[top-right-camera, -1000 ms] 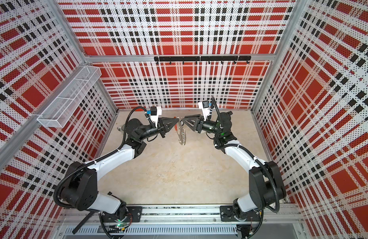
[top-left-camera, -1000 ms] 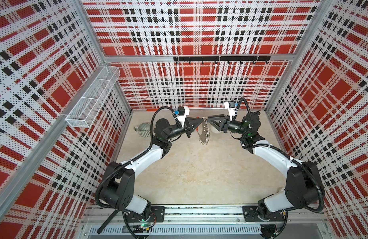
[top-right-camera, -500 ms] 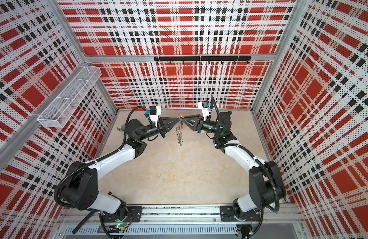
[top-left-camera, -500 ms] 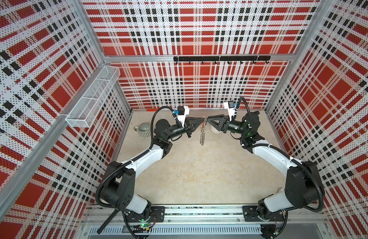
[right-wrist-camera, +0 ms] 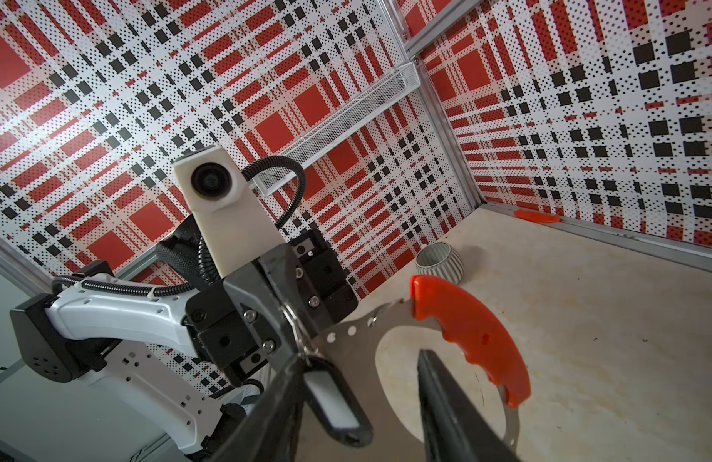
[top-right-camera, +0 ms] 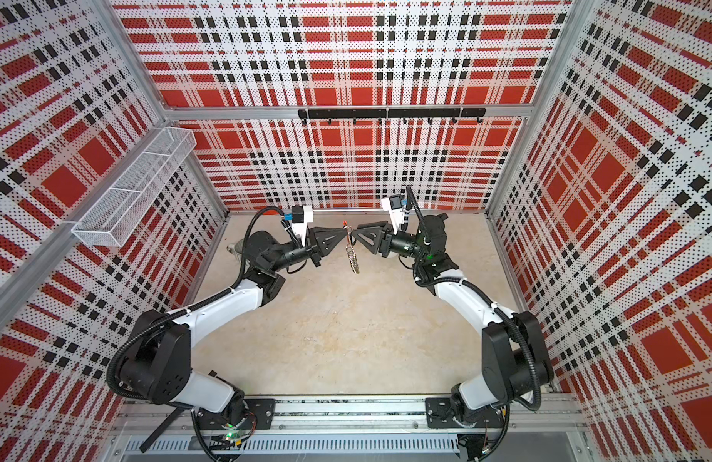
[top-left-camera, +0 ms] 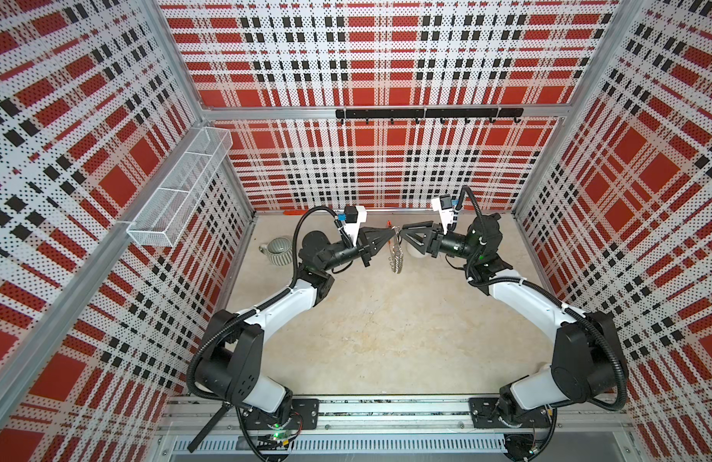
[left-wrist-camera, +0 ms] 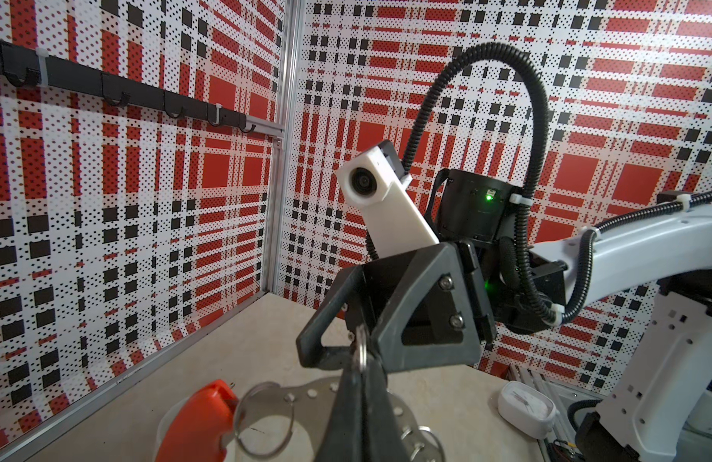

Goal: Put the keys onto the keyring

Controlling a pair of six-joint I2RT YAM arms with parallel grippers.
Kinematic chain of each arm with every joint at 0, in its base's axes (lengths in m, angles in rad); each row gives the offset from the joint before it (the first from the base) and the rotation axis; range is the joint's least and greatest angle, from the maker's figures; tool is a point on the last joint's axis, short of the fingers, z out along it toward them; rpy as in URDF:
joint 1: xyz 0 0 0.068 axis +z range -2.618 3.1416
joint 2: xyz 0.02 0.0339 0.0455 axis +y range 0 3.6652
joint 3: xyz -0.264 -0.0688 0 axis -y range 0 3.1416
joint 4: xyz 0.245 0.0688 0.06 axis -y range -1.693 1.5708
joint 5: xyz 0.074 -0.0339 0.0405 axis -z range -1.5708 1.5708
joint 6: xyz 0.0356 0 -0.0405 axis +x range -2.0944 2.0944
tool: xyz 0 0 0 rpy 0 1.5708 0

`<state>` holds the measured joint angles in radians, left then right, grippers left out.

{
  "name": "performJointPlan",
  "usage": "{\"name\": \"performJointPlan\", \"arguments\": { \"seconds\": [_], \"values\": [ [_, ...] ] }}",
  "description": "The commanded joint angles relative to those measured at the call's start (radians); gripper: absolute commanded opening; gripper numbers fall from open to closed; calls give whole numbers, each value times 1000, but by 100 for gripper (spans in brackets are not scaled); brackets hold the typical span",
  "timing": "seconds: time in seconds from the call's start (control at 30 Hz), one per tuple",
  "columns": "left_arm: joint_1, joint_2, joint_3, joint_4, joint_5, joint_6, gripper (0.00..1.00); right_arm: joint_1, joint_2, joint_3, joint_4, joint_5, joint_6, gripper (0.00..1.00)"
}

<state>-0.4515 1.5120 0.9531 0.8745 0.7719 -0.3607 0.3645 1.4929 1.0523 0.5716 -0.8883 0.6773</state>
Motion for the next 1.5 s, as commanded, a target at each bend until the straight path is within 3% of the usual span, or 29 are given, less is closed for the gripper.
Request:
{"name": "performJointPlan", "arguments": {
  "seconds": [0.0, 0.3, 0.5, 1.47],
  "values": [
    [-7, 2, -8, 46, 13, -4, 0, 8, -31, 44, 7, 8, -11, 49],
    [-7, -3, -20, 45, 12, -4, 0, 12, -32, 61, -3, 4, -21, 48],
    [-7, -3, -13, 46, 13, -3, 0, 29, -21, 62, 1, -4, -19, 35],
    [-4, -10, -19, 47, 0, -19, 0, 34, -46, 49, -57, 44, -56, 0]
  ]
}}
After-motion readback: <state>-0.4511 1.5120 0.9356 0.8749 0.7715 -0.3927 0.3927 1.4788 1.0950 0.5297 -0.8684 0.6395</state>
